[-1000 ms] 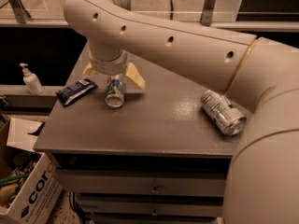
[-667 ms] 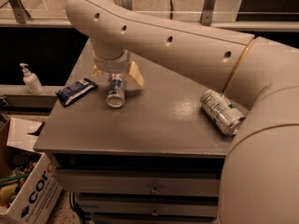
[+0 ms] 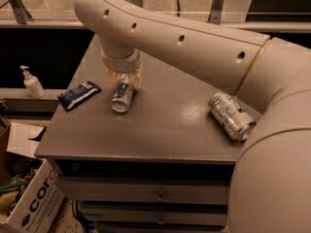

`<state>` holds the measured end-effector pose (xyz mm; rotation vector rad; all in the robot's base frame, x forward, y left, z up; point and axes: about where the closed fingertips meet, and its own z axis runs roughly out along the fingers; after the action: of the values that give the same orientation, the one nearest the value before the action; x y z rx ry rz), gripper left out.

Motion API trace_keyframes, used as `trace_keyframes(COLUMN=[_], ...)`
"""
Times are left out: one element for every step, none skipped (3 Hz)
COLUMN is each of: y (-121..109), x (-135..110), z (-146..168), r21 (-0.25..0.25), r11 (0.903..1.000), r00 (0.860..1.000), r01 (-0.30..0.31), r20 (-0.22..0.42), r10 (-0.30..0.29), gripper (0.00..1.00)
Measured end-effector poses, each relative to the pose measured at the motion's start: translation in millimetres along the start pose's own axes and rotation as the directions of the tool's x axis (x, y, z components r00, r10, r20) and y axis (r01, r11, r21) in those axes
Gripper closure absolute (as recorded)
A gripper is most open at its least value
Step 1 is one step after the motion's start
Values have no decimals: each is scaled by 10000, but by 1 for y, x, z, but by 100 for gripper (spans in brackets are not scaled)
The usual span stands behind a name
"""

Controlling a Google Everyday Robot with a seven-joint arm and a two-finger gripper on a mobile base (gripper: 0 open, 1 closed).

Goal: Place redbull can upright

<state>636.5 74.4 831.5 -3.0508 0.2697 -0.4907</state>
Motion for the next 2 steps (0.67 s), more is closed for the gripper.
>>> trace_keyframes(y=[3, 5], x=[2, 4], z=[-2, -5], r21=[3, 20], r11=[10000, 10000], r00=[10000, 10000], r01=[6, 17], r20=[-20, -93], r10=[-6, -17], gripper=[87, 100])
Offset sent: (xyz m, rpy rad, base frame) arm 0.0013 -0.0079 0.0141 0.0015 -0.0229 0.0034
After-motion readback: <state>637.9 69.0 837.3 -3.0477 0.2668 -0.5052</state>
